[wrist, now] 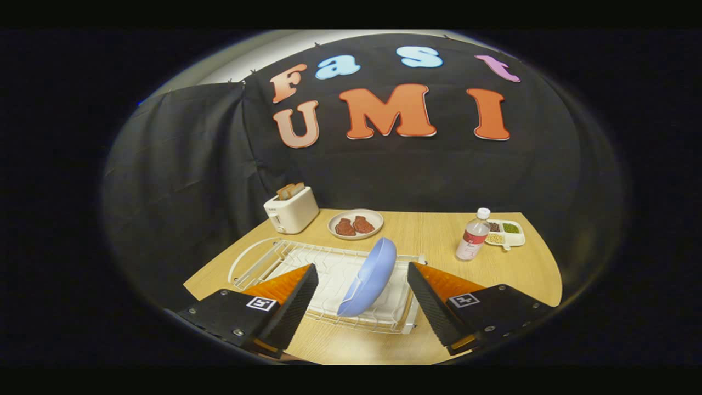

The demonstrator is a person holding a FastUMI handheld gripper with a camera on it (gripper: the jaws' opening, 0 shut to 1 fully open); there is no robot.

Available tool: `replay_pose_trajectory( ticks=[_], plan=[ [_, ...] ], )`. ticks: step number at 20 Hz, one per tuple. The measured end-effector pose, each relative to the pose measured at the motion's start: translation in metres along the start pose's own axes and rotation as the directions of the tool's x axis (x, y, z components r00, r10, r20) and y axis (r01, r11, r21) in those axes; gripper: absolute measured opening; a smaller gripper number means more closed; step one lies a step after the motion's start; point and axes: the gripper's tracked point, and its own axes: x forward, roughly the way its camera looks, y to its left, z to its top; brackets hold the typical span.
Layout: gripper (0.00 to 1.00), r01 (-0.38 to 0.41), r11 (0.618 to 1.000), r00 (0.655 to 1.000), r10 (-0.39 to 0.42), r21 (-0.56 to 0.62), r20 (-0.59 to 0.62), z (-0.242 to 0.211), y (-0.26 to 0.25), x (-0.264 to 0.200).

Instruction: Take the plate from the dish rack, then take the spoon from the basket and place it into the plate.

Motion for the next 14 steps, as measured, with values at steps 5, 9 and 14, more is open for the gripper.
replay_pose_trajectory(
  ticks=[5,9,14],
  plan=[
    [0.95,0.036,0.999,0.993,-0.037,-0.012,-0.116,-0.017,-0.009,0.034],
    [0.94,0.073,0.997,0.979,-0.076,-0.02,-0.188,-0.032,-0.024,0.062],
    [0.81,0.1,0.995,0.962,-0.089,0.029,-0.256,-0.047,-0.028,0.082]
  ],
)
